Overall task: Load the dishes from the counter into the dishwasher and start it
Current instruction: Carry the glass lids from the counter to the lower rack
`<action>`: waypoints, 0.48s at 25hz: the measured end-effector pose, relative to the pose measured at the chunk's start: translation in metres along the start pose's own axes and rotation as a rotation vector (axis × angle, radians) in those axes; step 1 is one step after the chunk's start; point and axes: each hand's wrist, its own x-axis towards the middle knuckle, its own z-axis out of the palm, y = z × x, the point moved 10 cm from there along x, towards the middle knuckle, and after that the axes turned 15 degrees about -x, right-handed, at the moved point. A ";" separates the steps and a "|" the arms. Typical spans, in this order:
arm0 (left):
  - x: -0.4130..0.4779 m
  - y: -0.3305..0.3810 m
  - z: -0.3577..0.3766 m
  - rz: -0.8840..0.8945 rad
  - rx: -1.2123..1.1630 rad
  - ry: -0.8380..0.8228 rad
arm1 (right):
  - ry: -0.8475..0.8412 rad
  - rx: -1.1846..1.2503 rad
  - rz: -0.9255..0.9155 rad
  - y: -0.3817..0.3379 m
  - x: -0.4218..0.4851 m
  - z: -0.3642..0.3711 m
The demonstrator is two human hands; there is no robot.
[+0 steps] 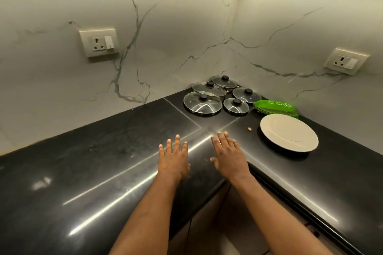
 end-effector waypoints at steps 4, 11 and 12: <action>0.048 0.006 0.006 0.061 -0.005 -0.046 | -0.039 -0.051 0.051 0.018 0.038 0.020; 0.127 0.006 0.016 0.039 0.004 -0.112 | -0.092 -0.040 0.055 0.048 0.115 0.061; 0.138 0.005 0.018 0.026 0.005 -0.118 | -0.100 -0.040 0.047 0.053 0.125 0.067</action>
